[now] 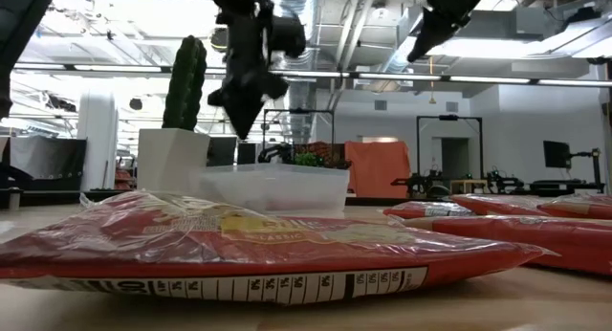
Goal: Sort popcorn bags into baskets
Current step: Put the red popcorn bag into the transparent bin
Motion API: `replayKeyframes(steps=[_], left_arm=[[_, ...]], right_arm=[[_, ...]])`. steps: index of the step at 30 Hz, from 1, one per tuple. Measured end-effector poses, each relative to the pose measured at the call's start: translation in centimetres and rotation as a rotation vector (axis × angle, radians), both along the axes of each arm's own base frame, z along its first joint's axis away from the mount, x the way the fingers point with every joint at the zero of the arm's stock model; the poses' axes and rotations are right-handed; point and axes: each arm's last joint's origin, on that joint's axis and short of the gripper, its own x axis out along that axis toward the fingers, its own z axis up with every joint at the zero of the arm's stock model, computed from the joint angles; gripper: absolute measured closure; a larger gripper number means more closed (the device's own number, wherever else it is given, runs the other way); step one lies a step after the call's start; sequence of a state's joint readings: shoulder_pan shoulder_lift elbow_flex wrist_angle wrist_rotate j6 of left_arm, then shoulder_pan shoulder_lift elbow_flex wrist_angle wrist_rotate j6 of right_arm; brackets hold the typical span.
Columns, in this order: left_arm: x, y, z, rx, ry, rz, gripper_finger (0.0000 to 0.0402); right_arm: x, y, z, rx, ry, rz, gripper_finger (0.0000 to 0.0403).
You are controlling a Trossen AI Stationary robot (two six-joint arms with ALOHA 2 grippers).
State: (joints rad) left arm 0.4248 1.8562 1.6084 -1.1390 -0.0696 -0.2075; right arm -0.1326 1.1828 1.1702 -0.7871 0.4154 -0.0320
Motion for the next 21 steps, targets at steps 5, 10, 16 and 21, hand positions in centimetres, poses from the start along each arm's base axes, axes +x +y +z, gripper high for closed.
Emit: replayKeyframes(steps=[5, 10, 16, 21], left_arm=[[1.9, -3.3, 1.5, -0.180, -0.223, -0.005, 0.0401], [5.1, -7.2, 0.8, -0.249, -0.433, -0.027, 0.0401], [6.7, -11.7, -0.9, -0.293, -0.546, 0.042, 0.0399], [6.1, -15.0, -3.2, -0.308, -0.496, 0.133, 0.0357]], right_arm=[[-0.4, 0.3, -1.3, 0.095, 0.057, 0.027, 0.0386], [-0.5, 0.6, -4.6, 0.209, 0.107, 0.025, 0.0386], [-1.6, 1.1, -9.6, 0.253, 0.230, -0.012, 0.0381], [-2.6, 1.3, -13.3, 0.298, 0.239, -0.085, 0.0388]])
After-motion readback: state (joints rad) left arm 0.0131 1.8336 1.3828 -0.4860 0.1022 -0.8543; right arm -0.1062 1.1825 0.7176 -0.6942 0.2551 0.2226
